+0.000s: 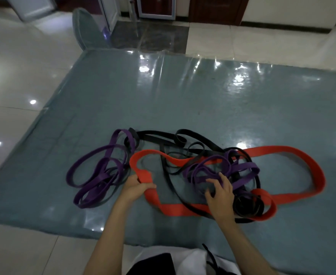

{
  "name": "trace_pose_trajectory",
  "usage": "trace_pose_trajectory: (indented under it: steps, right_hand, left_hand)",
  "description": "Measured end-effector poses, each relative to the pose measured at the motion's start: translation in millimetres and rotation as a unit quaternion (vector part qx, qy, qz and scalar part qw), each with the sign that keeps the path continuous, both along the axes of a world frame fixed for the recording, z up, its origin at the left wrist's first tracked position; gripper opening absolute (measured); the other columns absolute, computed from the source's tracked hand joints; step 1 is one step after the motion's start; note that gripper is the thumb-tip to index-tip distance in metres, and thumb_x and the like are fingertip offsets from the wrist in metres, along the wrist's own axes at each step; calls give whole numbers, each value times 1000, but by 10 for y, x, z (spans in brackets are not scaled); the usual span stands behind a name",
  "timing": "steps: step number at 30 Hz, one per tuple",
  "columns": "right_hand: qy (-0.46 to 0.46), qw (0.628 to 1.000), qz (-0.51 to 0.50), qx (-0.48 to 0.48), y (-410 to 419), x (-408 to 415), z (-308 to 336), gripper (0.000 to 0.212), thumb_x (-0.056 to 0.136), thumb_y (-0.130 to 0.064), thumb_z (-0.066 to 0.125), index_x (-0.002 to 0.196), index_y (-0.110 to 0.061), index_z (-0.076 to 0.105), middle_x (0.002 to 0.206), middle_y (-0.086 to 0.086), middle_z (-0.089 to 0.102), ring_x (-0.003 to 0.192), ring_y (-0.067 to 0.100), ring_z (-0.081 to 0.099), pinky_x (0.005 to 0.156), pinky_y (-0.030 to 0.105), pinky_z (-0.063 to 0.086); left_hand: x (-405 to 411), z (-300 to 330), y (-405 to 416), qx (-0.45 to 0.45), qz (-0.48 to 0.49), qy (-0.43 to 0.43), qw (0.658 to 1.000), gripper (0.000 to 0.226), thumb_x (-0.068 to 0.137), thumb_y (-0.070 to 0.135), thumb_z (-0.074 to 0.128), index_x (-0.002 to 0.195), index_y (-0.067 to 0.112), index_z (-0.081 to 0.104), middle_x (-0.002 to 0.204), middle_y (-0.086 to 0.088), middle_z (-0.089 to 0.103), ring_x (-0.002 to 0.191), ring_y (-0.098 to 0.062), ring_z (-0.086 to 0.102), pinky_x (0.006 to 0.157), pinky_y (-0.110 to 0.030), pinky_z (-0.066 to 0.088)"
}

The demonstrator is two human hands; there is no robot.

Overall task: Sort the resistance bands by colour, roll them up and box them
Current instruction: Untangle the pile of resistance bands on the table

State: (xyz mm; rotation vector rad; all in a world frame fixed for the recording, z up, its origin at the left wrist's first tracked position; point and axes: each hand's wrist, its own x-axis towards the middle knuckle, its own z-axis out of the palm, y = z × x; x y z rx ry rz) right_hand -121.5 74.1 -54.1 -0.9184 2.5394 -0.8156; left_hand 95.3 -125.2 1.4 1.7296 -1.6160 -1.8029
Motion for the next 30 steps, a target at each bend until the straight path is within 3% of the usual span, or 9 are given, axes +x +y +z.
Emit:
trace_pose_trajectory:
  steps: [4, 8, 10, 12, 16, 19, 22, 27, 30]
  right_hand:
    - [-1, 993, 55, -109, -98, 115, 110, 12, 95, -16, 71, 104, -24, 73, 134, -3, 62, 133, 20, 49, 111, 42, 41]
    - [-169, 970, 81, -158, -286, 119, 451, 20, 104, -31, 58, 97, -25, 76, 104, -11, 74, 106, 8, 66, 95, 30, 50]
    - [-157, 972, 65, -164, -297, 59, 482, 19, 104, -28, 59, 99, -23, 77, 112, -7, 74, 110, 8, 64, 99, 34, 51]
    - [-34, 993, 0, -113, -247, -45, 385, 11, 98, -23, 69, 106, -24, 76, 139, 2, 59, 132, 18, 50, 110, 44, 43]
    - [-71, 995, -66, 0, -160, -289, 252, 50, 92, -35, 74, 139, -29, 57, 166, 13, 23, 153, 35, 23, 114, 64, 34]
    - [-122, 991, -29, -42, -224, -391, 272, 48, 93, -48, 68, 136, -29, 61, 162, 8, 34, 152, 26, 28, 119, 57, 33]
    - [-171, 977, -14, -129, -362, -326, 425, 26, 99, -48, 62, 115, -32, 73, 151, -3, 48, 144, 10, 39, 119, 38, 34]
    - [-218, 964, 49, -145, -491, -256, 480, 18, 102, -28, 64, 117, -20, 69, 116, -1, 71, 102, -1, 67, 91, 22, 53]
    - [-196, 977, 53, -70, -388, -359, 330, 24, 101, -21, 63, 124, -20, 69, 96, -2, 79, 95, 6, 72, 92, 31, 57]
  left_hand:
    - [-40, 359, 64, -49, -112, 60, 991, 49, 82, 14, 87, 121, 27, 61, 105, 1, 74, 96, -9, 69, 80, -16, 51]
    - [-259, 540, 212, -64, -188, 110, 974, 40, 93, 28, 78, 130, 22, 64, 113, 15, 73, 107, -6, 70, 87, -16, 52]
    - [-357, 552, 297, -78, -202, 118, 969, 27, 97, 40, 72, 120, 26, 73, 106, 16, 76, 108, -6, 71, 90, -22, 54]
    - [-413, 538, 346, -104, -217, 89, 967, 30, 99, 47, 66, 114, 24, 77, 111, 13, 76, 108, -5, 70, 97, -28, 54]
    - [-351, 452, 285, -180, -309, -75, 931, 35, 98, 36, 66, 91, 3, 77, 132, -2, 61, 123, -19, 56, 109, -32, 42]
    - [-307, 394, 293, -231, -407, -141, 872, 30, 92, 44, 67, 85, 18, 79, 161, 9, 39, 153, -24, 21, 126, -48, 16]
    - [-452, 358, 471, -309, -445, -91, 836, 31, 86, 46, 66, 74, 19, 76, 167, 20, 29, 159, -16, 0, 125, -64, -5]
    - [-730, 345, 702, -365, -487, -41, 792, 35, 81, 44, 64, 52, 29, 49, 161, 16, 41, 160, -13, 6, 125, -57, -12]
    - [-766, 201, 608, -367, -438, -108, 814, 26, 89, 47, 58, 76, 27, 70, 151, 11, 51, 148, -16, 34, 123, -52, 13]
